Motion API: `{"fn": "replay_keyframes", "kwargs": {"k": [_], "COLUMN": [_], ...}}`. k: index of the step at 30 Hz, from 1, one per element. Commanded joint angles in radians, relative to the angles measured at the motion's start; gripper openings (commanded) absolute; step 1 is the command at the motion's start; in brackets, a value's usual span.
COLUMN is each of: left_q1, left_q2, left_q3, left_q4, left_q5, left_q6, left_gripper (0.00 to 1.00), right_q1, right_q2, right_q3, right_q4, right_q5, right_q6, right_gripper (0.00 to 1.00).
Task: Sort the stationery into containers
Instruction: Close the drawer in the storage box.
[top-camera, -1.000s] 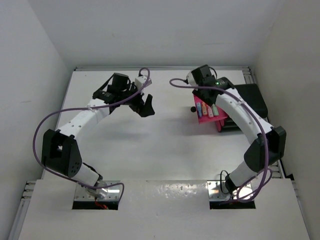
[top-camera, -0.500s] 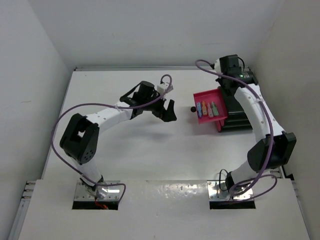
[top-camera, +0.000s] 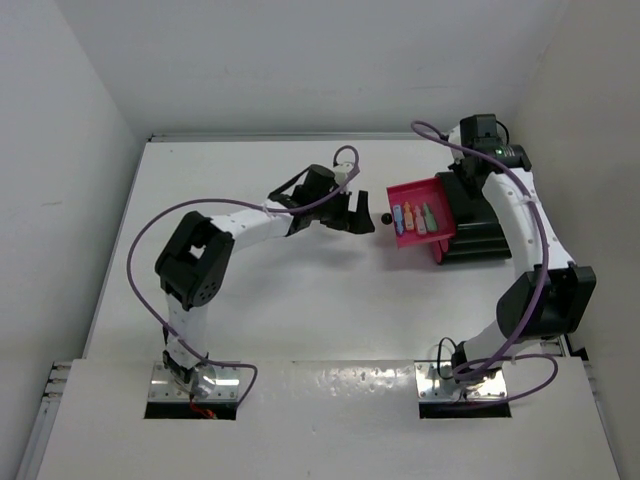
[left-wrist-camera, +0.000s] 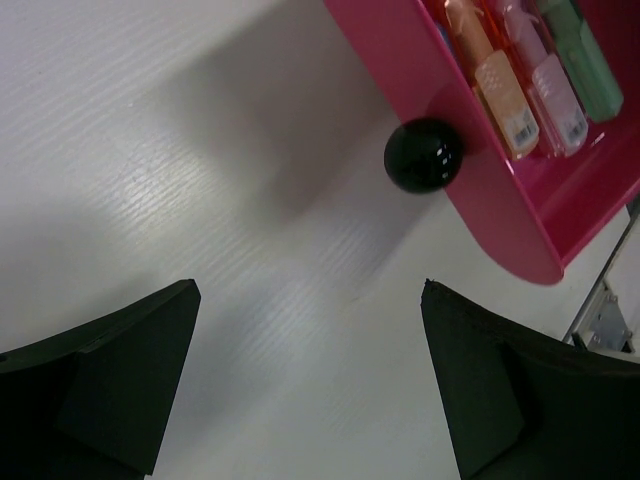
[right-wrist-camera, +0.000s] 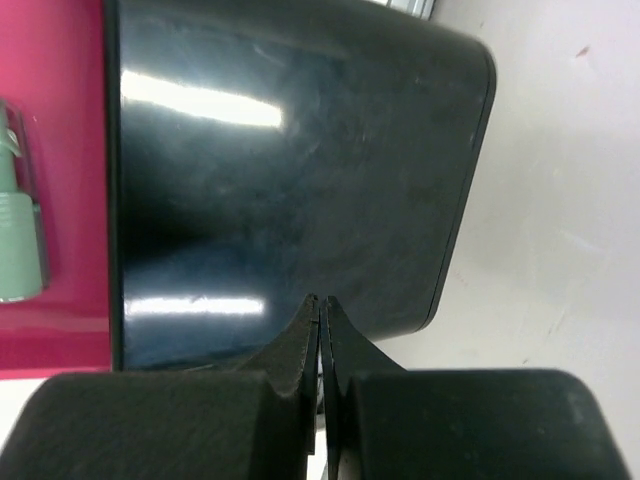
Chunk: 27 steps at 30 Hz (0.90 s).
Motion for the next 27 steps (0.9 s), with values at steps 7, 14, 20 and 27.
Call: {"fn": "replay_keyframes", "kwargs": {"k": [7, 14, 20, 27], "left_q1": [-0.066, -0.075, -0.098, -0.121], "left_q2": [0.084, 0.121, 0.158, 0.186], "left_q3": [0.119, 0.137, 0.186, 0.226], "left_q4": [0.022, 0.094, 0.152, 0.16], "left_q5": [-0.088, -0.039, -0.015, -0.015], "left_q6": [-0.129, -0.171, -0.204, -0.2], "left_gripper": [1.0, 1.0, 1.0, 1.0], "right_q1": [-0.047, -0.06, -0.106, -0.129], "right_q2": [0.025, 0.05, 0.079, 0.108], "right_q3": [0.004, 0.005, 0.039, 0.04], "right_q4": [-0.049, -0.1, -0.161, -0.216], "right_q5": [-0.081, -0.162, -0.244, -0.343], "right_q6": [0.048, 0.076, 0.104, 0.137], "right_gripper": [0.0, 0.0, 0.0, 0.0]}}
